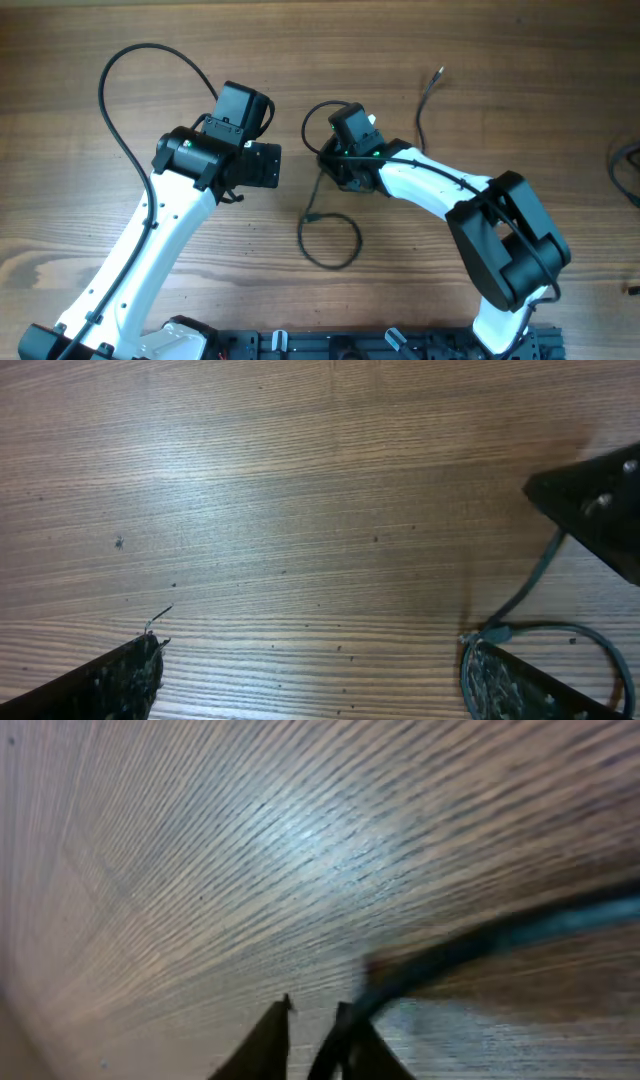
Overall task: Untangle cables
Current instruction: 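Grasp the remaining black cable with the right gripper and lift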
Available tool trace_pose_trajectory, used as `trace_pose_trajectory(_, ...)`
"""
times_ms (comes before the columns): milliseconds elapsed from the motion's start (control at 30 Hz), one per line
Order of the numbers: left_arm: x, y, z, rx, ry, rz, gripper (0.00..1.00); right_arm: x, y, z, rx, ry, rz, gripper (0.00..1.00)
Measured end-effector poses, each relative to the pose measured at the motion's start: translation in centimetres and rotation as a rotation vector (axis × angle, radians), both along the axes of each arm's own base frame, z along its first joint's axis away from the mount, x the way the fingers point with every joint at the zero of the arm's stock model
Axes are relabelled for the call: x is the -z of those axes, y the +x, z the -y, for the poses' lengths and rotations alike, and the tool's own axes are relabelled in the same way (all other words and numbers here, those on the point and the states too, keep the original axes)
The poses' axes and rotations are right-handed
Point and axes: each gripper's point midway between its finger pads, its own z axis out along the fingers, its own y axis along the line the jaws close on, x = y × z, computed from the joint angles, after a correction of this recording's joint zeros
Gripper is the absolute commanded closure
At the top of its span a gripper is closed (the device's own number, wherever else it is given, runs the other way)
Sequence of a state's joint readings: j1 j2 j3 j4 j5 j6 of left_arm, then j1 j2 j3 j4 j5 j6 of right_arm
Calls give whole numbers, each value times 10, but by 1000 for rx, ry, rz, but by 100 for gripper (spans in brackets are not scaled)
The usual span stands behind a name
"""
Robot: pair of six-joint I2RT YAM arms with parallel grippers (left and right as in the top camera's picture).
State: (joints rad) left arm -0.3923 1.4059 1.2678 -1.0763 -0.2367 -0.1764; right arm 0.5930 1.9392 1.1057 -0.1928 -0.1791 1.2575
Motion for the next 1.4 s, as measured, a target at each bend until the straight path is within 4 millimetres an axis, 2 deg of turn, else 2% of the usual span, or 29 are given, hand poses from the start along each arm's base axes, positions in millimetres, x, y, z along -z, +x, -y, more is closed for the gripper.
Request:
trace_pose_trajectory(433,0,0,0,0,0,0,0,-1,2,-2,-105,-32,61,95)
trace_pose_trajectory(567,0,0,0,0,0,0,0,-1,-9,7,-195,-102,64,95)
trace_pose_trajectory(667,0,0,0,0,0,0,0,-26,-7,10,-239,-121,128,95)
trace_pose_trajectory(767,0,0,0,0,0,0,0,-68,-2,13,-272,-134,244,95)
trace_pose_trajectory(867,0,0,0,0,0,0,0,-101,1,21,-302,-177,348,95)
trace_pose_trajectory(1133,0,0,0,0,0,0,0,-147,3,71,-277,-428,488,95)
trace_pose_trajectory(1267,0,0,0,0,0,0,0,-175,2,96,-210,-519,551,96)
trace_pose_trajectory(1400,0,0,0,0,0,0,0,-192,1,123,-130,-626,577,96)
